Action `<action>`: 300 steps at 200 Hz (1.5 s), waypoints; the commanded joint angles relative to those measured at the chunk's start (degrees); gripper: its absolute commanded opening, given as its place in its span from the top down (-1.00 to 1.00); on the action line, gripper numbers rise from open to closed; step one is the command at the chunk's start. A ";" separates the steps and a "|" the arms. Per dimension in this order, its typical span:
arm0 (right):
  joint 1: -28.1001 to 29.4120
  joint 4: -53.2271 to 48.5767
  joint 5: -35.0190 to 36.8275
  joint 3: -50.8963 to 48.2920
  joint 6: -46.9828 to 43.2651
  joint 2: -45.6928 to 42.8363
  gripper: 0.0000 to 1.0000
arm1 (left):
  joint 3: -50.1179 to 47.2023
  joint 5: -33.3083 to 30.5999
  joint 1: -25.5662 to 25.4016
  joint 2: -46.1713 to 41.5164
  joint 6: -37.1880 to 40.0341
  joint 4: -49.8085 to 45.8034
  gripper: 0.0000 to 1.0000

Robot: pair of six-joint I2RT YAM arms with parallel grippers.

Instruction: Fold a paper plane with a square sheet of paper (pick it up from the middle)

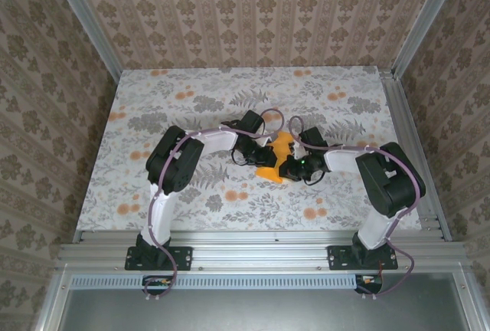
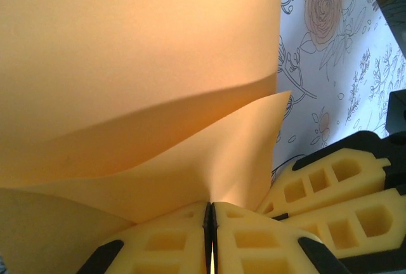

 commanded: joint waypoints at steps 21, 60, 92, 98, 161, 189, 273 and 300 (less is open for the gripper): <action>2.86 -8.08 1.51 -3.38 -1.55 -3.04 0.77 | -1.52 -5.85 0.72 5.06 1.93 -5.89 0.76; 4.30 -10.57 3.04 -4.85 -1.10 -6.23 0.77 | -1.09 -5.69 0.81 5.15 2.32 -6.25 0.75; 3.90 -9.18 3.01 -1.91 1.25 -10.40 0.77 | -0.74 -5.50 0.81 5.15 2.49 -6.56 0.76; 3.58 -7.52 2.53 -1.40 2.10 -10.38 0.77 | -0.73 -5.42 0.88 5.06 2.47 -6.62 0.76; 2.37 0.81 2.23 1.41 4.94 -2.76 0.78 | -2.38 -4.24 1.05 3.79 1.47 -4.59 0.75; 2.35 1.26 2.48 1.41 4.04 0.75 0.77 | -2.31 -3.75 1.16 3.62 1.38 -4.44 0.76; 2.15 -2.38 5.46 -5.70 2.19 -1.71 0.78 | 0.28 -2.72 2.86 3.78 1.17 -4.61 0.76; 2.32 -4.37 6.25 -6.91 1.41 -2.58 0.78 | 2.11 -3.12 3.70 4.25 1.70 -5.45 0.76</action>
